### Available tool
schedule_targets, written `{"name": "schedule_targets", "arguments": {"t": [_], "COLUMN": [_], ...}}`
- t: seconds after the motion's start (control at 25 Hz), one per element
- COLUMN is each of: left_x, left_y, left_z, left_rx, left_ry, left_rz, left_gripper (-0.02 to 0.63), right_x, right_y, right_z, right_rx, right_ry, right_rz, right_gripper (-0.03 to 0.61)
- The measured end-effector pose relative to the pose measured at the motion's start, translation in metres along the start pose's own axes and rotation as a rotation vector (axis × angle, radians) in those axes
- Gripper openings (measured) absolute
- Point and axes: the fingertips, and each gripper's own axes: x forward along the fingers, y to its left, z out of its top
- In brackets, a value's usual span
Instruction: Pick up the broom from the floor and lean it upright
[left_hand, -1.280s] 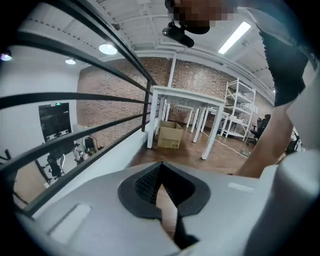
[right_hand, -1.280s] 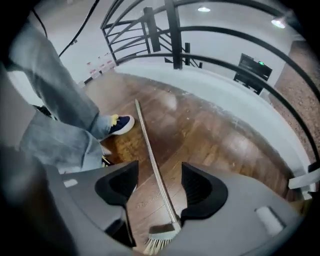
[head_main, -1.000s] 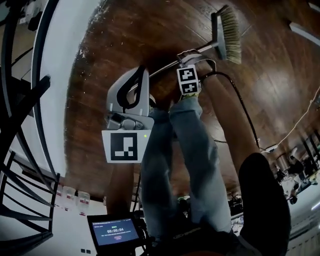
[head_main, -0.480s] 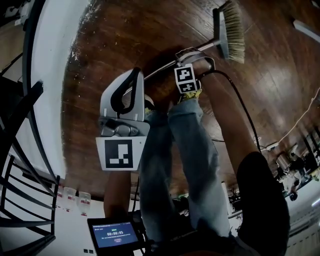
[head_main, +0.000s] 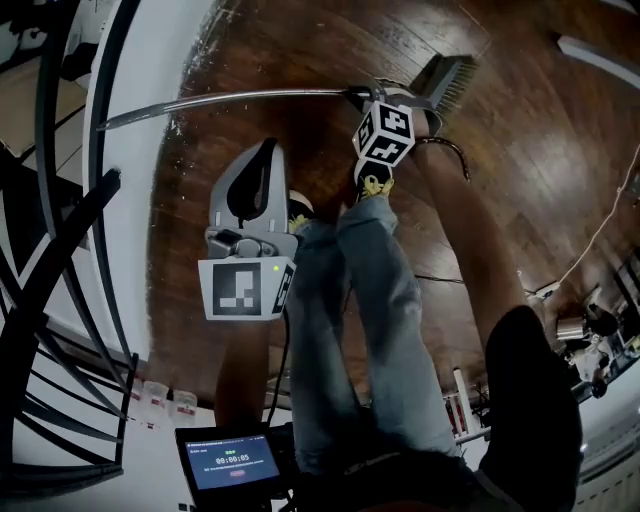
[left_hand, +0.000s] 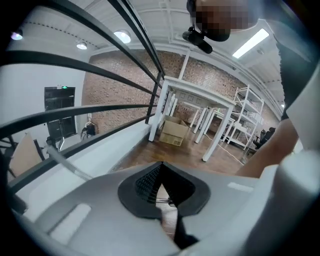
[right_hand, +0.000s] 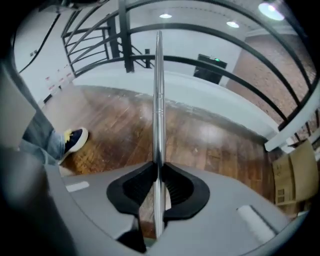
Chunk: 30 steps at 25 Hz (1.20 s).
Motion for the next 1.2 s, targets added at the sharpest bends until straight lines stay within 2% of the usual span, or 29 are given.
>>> {"name": "schedule_targets", "arguments": {"t": [0.12, 0.24, 0.32, 0.4, 0.48, 0.6, 0.68, 0.72, 0.76, 0.8, 0.92, 1.0, 1.2], "left_x": [-0.002, 0.006, 0.015, 0.025, 0.036, 0.052, 0.062, 0.066, 0.068, 0.071, 0.083, 0.097, 0.144], "left_y": [-0.013, -0.035, -0.057, -0.09, -0.135, -0.221, -0.277, -0.302, -0.324, -0.344, -0.392, -0.418, -0.455], "left_z": [0.048, 0.085, 0.11, 0.14, 0.173, 0.225, 0.259, 0.274, 0.287, 0.297, 0.32, 0.333, 0.345], "left_rx": [-0.013, -0.056, -0.043, 0.006, 0.055, 0.219, 0.363, 0.427, 0.475, 0.5, 0.492, 0.52, 0.548], "left_ry": [-0.042, -0.057, -0.079, -0.113, -0.15, -0.194, -0.242, -0.266, -0.282, -0.288, -0.256, -0.236, -0.214], "left_rz": [-0.017, -0.065, -0.098, -0.143, -0.219, -0.363, -0.425, -0.435, -0.438, -0.443, -0.483, -0.516, -0.599], "left_gripper": [0.014, 0.203, 0.327, 0.372, 0.387, 0.434, 0.432, 0.353, 0.164, 0.07, 0.066, 0.066, 0.066], "right_x": [-0.058, -0.113, -0.15, -0.189, -0.229, -0.283, -0.317, -0.333, -0.349, -0.363, -0.402, -0.42, -0.434], "right_y": [-0.037, -0.065, -0.075, -0.082, -0.087, -0.096, -0.108, -0.113, -0.118, -0.123, -0.139, -0.154, -0.2], "right_z": [0.012, 0.012, 0.009, 0.008, 0.007, 0.008, 0.004, 0.0, -0.004, -0.009, -0.027, -0.044, -0.094], "right_rx": [0.148, 0.3, 0.394, 0.477, 0.546, 0.64, 0.688, 0.709, 0.731, 0.757, 0.844, 0.892, 0.996], "right_ry": [-0.079, -0.136, -0.173, -0.216, -0.258, -0.331, -0.375, -0.396, -0.415, -0.434, -0.48, -0.492, -0.449], "right_rz": [-0.067, -0.135, -0.163, -0.184, -0.21, -0.272, -0.323, -0.345, -0.361, -0.373, -0.392, -0.416, -0.476], "right_gripper": [0.075, 0.078, 0.08, 0.08, 0.081, 0.081, 0.081, 0.081, 0.081, 0.081, 0.081, 0.081, 0.081]}}
